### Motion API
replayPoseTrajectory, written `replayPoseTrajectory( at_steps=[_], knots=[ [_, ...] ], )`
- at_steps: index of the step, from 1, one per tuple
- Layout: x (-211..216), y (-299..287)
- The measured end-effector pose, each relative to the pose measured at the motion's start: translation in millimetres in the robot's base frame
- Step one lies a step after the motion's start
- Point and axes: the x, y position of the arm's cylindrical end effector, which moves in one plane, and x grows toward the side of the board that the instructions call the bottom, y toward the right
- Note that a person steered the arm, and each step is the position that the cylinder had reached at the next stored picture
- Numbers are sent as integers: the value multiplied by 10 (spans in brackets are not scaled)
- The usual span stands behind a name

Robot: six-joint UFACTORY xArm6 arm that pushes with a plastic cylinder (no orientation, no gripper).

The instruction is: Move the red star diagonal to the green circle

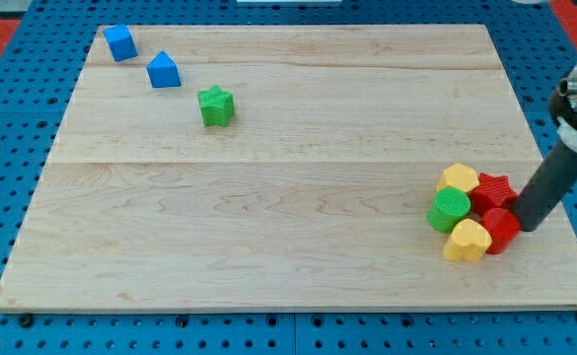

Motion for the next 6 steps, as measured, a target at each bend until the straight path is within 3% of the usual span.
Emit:
replayPoseTrajectory(
  at_steps=[2,4,6],
  knots=[
    [106,-88],
    [-200,451],
    [-315,-1096]
  ],
)
